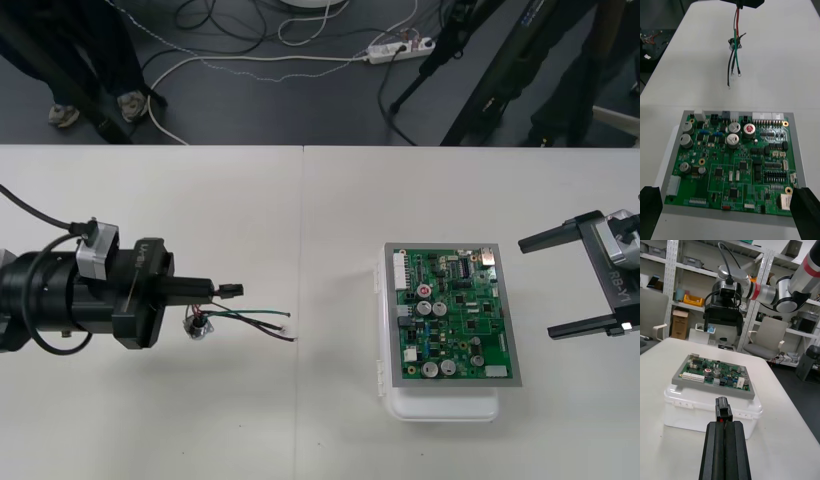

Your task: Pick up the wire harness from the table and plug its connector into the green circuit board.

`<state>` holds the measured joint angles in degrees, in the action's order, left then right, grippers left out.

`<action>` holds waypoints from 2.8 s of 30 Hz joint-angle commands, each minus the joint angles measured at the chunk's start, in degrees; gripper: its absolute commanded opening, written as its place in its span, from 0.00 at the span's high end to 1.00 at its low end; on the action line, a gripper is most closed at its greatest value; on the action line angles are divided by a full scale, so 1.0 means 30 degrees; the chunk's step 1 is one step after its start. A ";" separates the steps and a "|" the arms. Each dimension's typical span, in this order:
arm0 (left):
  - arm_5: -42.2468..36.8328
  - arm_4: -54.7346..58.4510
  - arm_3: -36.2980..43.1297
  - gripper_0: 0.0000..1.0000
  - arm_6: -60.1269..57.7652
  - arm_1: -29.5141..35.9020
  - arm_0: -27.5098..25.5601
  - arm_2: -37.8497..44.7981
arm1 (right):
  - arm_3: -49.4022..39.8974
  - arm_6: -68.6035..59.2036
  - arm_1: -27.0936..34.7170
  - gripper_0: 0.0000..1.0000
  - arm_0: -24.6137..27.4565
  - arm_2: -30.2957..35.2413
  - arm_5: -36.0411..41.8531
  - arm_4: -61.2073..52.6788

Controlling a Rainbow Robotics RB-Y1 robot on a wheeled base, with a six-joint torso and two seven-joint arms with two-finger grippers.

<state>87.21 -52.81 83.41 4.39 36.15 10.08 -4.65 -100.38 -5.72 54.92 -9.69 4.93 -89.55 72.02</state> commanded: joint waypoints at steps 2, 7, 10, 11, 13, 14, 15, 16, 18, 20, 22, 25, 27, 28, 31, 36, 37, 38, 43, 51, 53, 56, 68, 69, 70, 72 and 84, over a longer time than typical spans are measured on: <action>0.0932 -0.1294 -0.0762 1.00 0.0177 -0.1299 0.0626 -0.0706 | -0.0116 -0.0759 0.1028 0.00 0.0242 0.0641 -0.0149 0.1569; 0.0814 -0.2173 -0.0791 1.00 0.0236 -0.1709 0.0684 -0.0706 | -0.0233 -0.0964 0.1116 0.00 0.0301 0.0729 -0.0149 0.2770; 0.0639 -0.2818 -0.0791 1.00 0.0236 -0.2119 0.0743 -0.0706 | -0.0467 -0.1287 0.1204 0.00 0.0535 0.0758 -0.0149 0.3619; 0.0609 -0.2906 -0.0791 1.00 0.0236 -0.2178 0.0743 -0.0706 | -0.0526 -0.1345 0.1204 0.00 0.0564 0.0758 -0.0149 0.3737; 0.0492 -0.3316 -0.0791 1.00 0.0236 -0.2500 0.0801 -0.0706 | -0.0790 -0.1843 0.1204 0.00 0.0769 0.0817 -0.0149 0.4323; 0.0434 -0.3462 -0.0850 1.00 0.0236 -0.2647 0.0831 -0.0706 | -0.0995 -0.2312 0.1204 0.00 0.0945 0.0817 -0.0149 0.4645; 0.0404 -0.3638 -0.0879 1.00 0.0236 -0.2764 0.0860 -0.0706 | -0.1288 -0.2664 0.1204 0.00 0.1062 0.0846 -0.0149 0.5026; 0.0375 -0.3726 -0.0909 1.00 0.0236 -0.2852 0.0860 -0.0706 | -0.1434 -0.2839 0.1204 0.00 0.1121 0.0876 -0.0149 0.5231; 0.0258 -0.3989 -0.1114 1.00 0.0236 -0.3145 0.0948 -0.0706 | -0.2137 -0.3542 0.1175 0.00 0.1414 0.1022 -0.0149 0.6110; 0.0228 -0.4048 -0.1553 1.00 0.0295 -0.3467 0.1094 -0.0706 | -0.2870 -0.4187 0.1146 0.00 0.1678 0.1198 -0.0149 0.6813; 0.0258 -0.4136 -0.1934 1.00 0.0353 -0.3760 0.1241 -0.0706 | -0.3397 -0.4802 0.1175 0.00 0.1824 0.1198 -0.0149 0.7340; 0.0199 -0.4722 -0.2139 1.00 0.0500 -0.4229 0.1446 -0.0706 | -0.4217 -0.5681 0.1146 0.00 0.2205 0.1169 -0.0149 0.8160; 0.0082 -0.4839 -0.2168 1.00 0.0500 -0.4375 0.1534 -0.0706 | -0.4598 -0.6091 0.1146 0.00 0.2351 0.1198 -0.0149 0.8659; 0.0023 -0.4839 -0.2198 1.00 0.0500 -0.4522 0.1592 -0.0706 | -0.4891 -0.6384 0.1087 0.00 0.2439 0.1198 -0.0149 0.9098; -0.0123 -0.5103 -0.2198 1.00 0.0588 -0.4844 0.1739 -0.0706 | -0.5594 -0.6970 0.0911 0.00 0.2615 0.1051 -0.0149 1.0358; -0.0211 -0.5249 -0.2520 1.00 0.0763 -0.5342 0.2090 -0.0677 | -0.6122 -0.8171 0.0647 0.00 0.2644 0.0260 -0.0149 1.2028; -0.0211 -0.5337 -0.2579 1.00 0.0822 -0.5430 0.2178 -0.0677 | -0.6210 -0.8464 0.0618 0.00 0.2644 0.0114 -0.0149 1.2291; -0.0211 -0.5513 -0.2608 1.00 0.0939 -0.5518 0.2296 -0.0677 | -0.6385 -0.8816 0.0589 0.00 0.2644 -0.0033 -0.0149 1.2672; -0.0240 -0.5777 -0.2608 1.00 0.1173 -0.5635 0.2676 -0.0706 | -0.7176 -1.0251 0.0530 0.00 0.2644 -0.0560 -0.0149 1.4049; -0.0358 -0.6509 -0.2608 1.00 0.2257 -0.5957 0.3321 -0.0706 | -0.7352 -1.2039 0.0413 0.00 0.2527 -0.1439 -0.0149 1.5016; -0.0416 -0.6626 -0.2637 1.00 0.2375 -0.6016 0.3380 -0.0735 | -0.7352 -1.2126 0.0296 0.00 0.2439 -0.1585 -0.0149 1.5221; -0.0621 -0.6597 -0.2608 1.00 0.2433 -0.6074 0.3438 -0.1028 | -0.7352 -1.1980 0.0003 0.00 0.2264 -0.1966 -0.0149 1.5602; -0.1471 -0.6656 -0.2637 1.00 0.3078 -0.6367 0.3409 -0.1995 | -0.7381 -1.0925 -0.0349 0.00 0.1443 -0.2992 -0.0149 1.6686; -0.1559 -0.6656 -0.2666 1.00 0.3136 -0.6367 0.3409 -0.2083 | -0.7352 -1.0486 -0.0407 0.00 0.1385 -0.3050 -0.0120 1.6774; -0.1617 -0.6656 -0.2666 1.00 0.3195 -0.6426 0.3409 -0.2142 | -0.7352 -1.0105 -0.0466 0.00 0.1355 -0.3050 -0.0032 1.6832; -0.1705 -0.6656 -0.2696 1.00 0.3283 -0.6455 0.3409 -0.2230 | -0.7352 -0.9490 -0.0671 0.00 0.1238 -0.3050 -0.0003 1.7008; -0.1734 -0.6685 -0.4190 1.00 0.4689 -0.7393 0.3438 -0.2317 | -0.7352 -0.8494 -0.0935 0.00 0.0682 -0.4017 0.0378 1.7828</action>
<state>83.77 -72.67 71.45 11.50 16.35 18.27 -10.40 -121.10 -34.38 52.59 -5.47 -5.18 -89.19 124.44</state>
